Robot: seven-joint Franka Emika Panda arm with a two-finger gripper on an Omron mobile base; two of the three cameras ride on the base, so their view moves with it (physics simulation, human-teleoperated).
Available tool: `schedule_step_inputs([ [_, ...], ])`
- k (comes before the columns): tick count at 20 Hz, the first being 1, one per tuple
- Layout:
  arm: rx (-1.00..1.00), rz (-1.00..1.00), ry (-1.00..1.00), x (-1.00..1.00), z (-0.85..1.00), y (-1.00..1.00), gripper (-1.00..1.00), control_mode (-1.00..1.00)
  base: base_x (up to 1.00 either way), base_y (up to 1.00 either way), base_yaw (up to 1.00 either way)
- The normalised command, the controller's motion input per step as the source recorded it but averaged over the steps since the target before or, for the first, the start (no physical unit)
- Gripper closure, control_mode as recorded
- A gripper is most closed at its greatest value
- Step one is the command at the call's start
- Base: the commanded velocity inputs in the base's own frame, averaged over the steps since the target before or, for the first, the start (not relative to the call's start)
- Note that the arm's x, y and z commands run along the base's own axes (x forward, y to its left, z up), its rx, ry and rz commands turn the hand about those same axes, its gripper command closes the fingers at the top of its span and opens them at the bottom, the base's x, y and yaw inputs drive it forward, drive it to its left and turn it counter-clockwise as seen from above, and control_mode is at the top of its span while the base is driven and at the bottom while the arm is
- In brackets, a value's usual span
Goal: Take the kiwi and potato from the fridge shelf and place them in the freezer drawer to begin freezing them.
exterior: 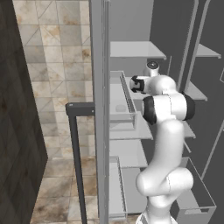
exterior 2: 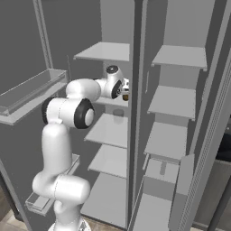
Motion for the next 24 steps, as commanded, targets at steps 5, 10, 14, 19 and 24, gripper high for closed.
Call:
schedule_step_inputs([
  [5, 0.00, 0.00, 0.01, 0.50, -0.20, -0.12, -1.00, -1.00, 0.00, 0.00, 0.00],
  [10, 0.00, 0.00, 0.06, 0.51, -0.33, -0.06, -1.00, -1.00, 0.00, 0.00, 0.00],
  [14, 0.00, 0.00, 0.07, 0.25, -0.38, -0.03, -1.00, -1.00, 0.00, 0.00, 0.00],
  [19, -0.01, 0.00, 0.08, 0.01, -0.57, -0.01, 1.00, -1.00, 0.00, 0.00, 0.00],
  [24, 0.00, 0.01, 0.00, -0.33, -0.54, 0.00, 1.00, -1.00, 0.00, 0.00, 0.00],
])
